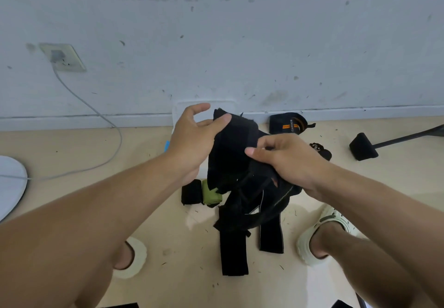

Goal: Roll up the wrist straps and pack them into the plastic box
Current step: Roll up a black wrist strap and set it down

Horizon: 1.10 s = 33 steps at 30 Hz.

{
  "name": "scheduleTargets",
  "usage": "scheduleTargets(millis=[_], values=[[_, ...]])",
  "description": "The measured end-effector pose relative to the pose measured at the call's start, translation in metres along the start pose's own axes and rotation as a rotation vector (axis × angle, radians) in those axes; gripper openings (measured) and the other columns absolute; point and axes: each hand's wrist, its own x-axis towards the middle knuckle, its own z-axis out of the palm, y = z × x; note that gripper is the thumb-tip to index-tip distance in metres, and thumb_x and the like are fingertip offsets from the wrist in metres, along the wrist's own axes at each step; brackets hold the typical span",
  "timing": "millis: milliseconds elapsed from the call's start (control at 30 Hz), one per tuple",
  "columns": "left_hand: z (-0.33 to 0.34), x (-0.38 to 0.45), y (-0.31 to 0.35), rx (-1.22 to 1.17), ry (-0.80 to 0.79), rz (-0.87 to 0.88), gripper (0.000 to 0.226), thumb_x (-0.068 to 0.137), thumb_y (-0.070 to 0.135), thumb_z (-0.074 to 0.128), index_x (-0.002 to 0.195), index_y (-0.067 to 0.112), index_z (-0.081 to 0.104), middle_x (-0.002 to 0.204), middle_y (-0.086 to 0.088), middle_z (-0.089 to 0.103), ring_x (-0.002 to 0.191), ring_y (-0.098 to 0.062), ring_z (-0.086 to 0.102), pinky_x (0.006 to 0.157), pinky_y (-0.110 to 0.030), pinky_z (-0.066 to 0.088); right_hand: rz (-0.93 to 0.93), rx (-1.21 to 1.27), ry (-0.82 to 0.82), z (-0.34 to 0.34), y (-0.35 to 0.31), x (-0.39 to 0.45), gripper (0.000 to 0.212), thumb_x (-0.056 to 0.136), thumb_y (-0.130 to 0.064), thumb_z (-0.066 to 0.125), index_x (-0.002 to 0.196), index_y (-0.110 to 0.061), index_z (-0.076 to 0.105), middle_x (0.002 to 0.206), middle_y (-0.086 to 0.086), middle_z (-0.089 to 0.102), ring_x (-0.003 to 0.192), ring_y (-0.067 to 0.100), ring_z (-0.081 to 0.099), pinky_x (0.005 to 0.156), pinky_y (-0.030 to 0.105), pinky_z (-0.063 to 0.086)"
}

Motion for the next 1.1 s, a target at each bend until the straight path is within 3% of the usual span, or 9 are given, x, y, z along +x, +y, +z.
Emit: scheduleTargets(millis=[67, 200, 233, 300, 400, 600, 733, 900, 1100], values=[[0.002, 0.0, -0.001, -0.008, -0.012, -0.063, 0.083, 0.069, 0.066, 0.081, 0.139, 0.037, 0.047, 0.131, -0.001, 0.067, 0.121, -0.024, 0.066, 0.107, -0.048, 0.052, -0.037, 0.065, 0.063, 0.0, -0.001, 0.004, 0.034, 0.099, -0.032, 0.068, 0.073, -0.011, 0.065, 0.048, -0.007, 0.055, 0.042, 0.007, 0.048, 0.049, 0.018, 0.039], [0.001, 0.002, -0.004, 0.012, -0.199, -0.172, 0.108, 0.063, 0.072, 0.085, 0.149, 0.018, 0.047, 0.129, -0.005, 0.071, 0.109, -0.021, 0.074, 0.102, -0.043, 0.057, -0.076, 0.323, 0.162, -0.006, -0.005, 0.008, 0.027, 0.102, -0.029, 0.064, 0.085, -0.008, 0.067, 0.049, -0.009, 0.054, 0.044, 0.007, 0.048, 0.052, 0.02, 0.039], [0.0, 0.002, -0.005, 0.06, -0.244, -0.17, 0.104, 0.065, 0.068, 0.087, 0.147, 0.017, 0.051, 0.125, -0.004, 0.074, 0.107, -0.02, 0.076, 0.102, -0.041, 0.057, -0.079, 0.38, 0.175, -0.007, -0.005, 0.008, 0.028, 0.103, -0.028, 0.063, 0.092, -0.003, 0.068, 0.05, -0.009, 0.052, 0.044, 0.007, 0.047, 0.051, 0.019, 0.039], [0.001, -0.001, -0.008, 0.178, -0.333, -0.133, 0.068, 0.081, 0.048, 0.085, 0.137, 0.018, 0.062, 0.116, 0.002, 0.078, 0.105, -0.016, 0.076, 0.104, -0.038, 0.055, -0.095, 0.443, 0.189, -0.01, -0.004, 0.009, 0.036, 0.104, -0.027, 0.061, 0.104, 0.009, 0.065, 0.051, -0.005, 0.047, 0.046, 0.011, 0.041, 0.051, 0.021, 0.038], [0.005, -0.008, -0.009, 0.204, -0.355, -0.052, 0.025, 0.098, 0.029, 0.071, 0.12, 0.02, 0.075, 0.109, 0.005, 0.08, 0.104, -0.014, 0.076, 0.103, -0.037, 0.056, -0.086, 0.432, 0.19, -0.014, -0.003, 0.01, 0.036, 0.104, -0.03, 0.06, 0.117, 0.003, 0.068, 0.049, -0.006, 0.048, 0.046, 0.01, 0.043, 0.051, 0.018, 0.041], [0.007, -0.005, -0.003, 0.04, -0.197, -0.034, 0.023, 0.106, 0.028, 0.06, 0.125, 0.021, 0.07, 0.11, 0.0, 0.079, 0.1, -0.018, 0.076, 0.087, -0.04, 0.064, -0.048, 0.387, 0.084, -0.012, -0.004, 0.004, 0.025, 0.108, -0.027, 0.054, 0.116, -0.015, 0.073, 0.055, -0.013, 0.064, 0.048, 0.0, 0.059, 0.05, 0.012, 0.046], [0.007, -0.001, -0.004, -0.057, -0.12, -0.068, 0.026, 0.109, 0.03, 0.052, 0.128, 0.017, 0.066, 0.118, -0.004, 0.077, 0.105, -0.025, 0.076, 0.087, -0.048, 0.064, -0.049, 0.273, 0.056, -0.01, -0.002, 0.006, 0.031, 0.108, -0.025, 0.053, 0.136, -0.028, 0.066, 0.108, -0.01, 0.078, 0.098, 0.005, 0.074, 0.092, 0.024, 0.057], [0.006, 0.001, -0.003, -0.082, -0.069, -0.049, 0.028, 0.109, 0.03, 0.052, 0.133, 0.02, 0.062, 0.125, -0.003, 0.073, 0.109, -0.027, 0.074, 0.088, -0.05, 0.064, -0.038, 0.223, 0.026, -0.006, -0.002, -0.001, 0.014, 0.105, -0.023, 0.058, 0.11, -0.011, 0.063, 0.086, 0.006, 0.075, 0.067, 0.011, 0.067, 0.064, 0.023, 0.052], [0.01, -0.002, -0.001, -0.109, -0.121, -0.042, 0.025, 0.109, 0.027, 0.054, 0.13, 0.017, 0.062, 0.12, -0.005, 0.076, 0.104, -0.027, 0.077, 0.089, -0.051, 0.063, -0.061, 0.253, 0.089, -0.001, 0.004, 0.0, 0.013, 0.096, -0.025, 0.072, 0.095, -0.011, 0.073, 0.101, 0.026, 0.074, 0.08, 0.024, 0.063, 0.088, 0.044, 0.057]])
